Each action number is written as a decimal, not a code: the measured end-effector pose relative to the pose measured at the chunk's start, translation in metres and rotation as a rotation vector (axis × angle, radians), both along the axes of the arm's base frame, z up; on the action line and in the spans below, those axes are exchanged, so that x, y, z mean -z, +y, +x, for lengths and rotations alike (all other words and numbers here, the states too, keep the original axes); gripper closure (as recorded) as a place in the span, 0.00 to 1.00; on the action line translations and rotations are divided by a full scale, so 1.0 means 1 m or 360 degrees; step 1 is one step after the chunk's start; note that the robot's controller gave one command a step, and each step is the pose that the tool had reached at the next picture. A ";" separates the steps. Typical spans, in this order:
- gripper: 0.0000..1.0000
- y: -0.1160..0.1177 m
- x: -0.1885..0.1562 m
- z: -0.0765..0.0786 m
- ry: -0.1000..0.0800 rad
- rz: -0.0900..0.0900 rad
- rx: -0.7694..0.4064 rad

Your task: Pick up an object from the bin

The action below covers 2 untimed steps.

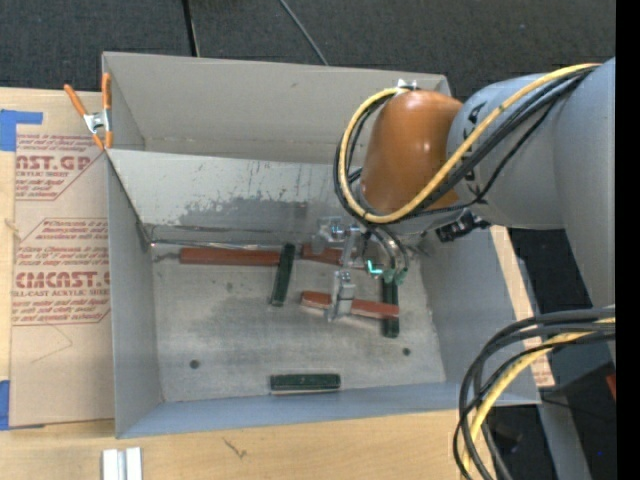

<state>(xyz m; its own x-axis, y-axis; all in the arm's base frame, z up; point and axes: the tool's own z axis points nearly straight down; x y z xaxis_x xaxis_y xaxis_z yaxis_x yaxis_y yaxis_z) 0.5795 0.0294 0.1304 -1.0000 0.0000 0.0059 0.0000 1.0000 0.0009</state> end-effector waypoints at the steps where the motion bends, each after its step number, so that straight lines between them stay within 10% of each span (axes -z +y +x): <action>1: 0.00 0.000 -0.004 0.002 -0.0012 0.0000 0.0001; 2: 0.00 -0.036 0.059 -0.023 -0.0013 -0.0001 -0.0023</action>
Offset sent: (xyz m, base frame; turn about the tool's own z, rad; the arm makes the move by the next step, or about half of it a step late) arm -0.0241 -0.0379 -0.0604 -0.0143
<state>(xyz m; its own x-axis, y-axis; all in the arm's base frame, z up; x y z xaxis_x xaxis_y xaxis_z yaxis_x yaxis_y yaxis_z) 0.5566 -0.0067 0.0716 -0.9999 -0.0148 -0.0025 -0.0148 0.9999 -0.0001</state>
